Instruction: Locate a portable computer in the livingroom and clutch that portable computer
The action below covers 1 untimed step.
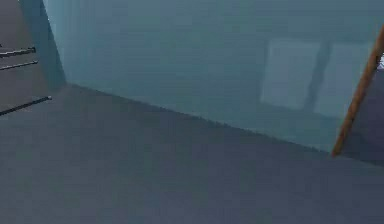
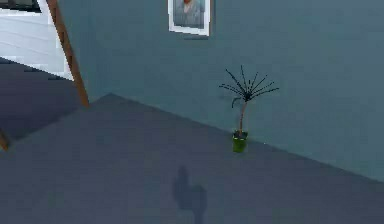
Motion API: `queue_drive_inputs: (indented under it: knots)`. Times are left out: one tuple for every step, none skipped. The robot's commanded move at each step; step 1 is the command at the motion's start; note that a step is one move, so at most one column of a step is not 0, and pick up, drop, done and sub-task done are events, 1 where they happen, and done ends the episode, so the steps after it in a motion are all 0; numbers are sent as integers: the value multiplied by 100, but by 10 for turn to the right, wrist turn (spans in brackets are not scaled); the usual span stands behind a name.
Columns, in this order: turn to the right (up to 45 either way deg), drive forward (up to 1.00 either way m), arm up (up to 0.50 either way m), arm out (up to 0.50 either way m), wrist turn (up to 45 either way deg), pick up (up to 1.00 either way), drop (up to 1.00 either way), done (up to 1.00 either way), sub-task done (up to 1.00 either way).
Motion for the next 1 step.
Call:
queue_drive_inputs:
  knots:
    - [450, 0, 0, 0, 0, 0, 0, 0, 0]
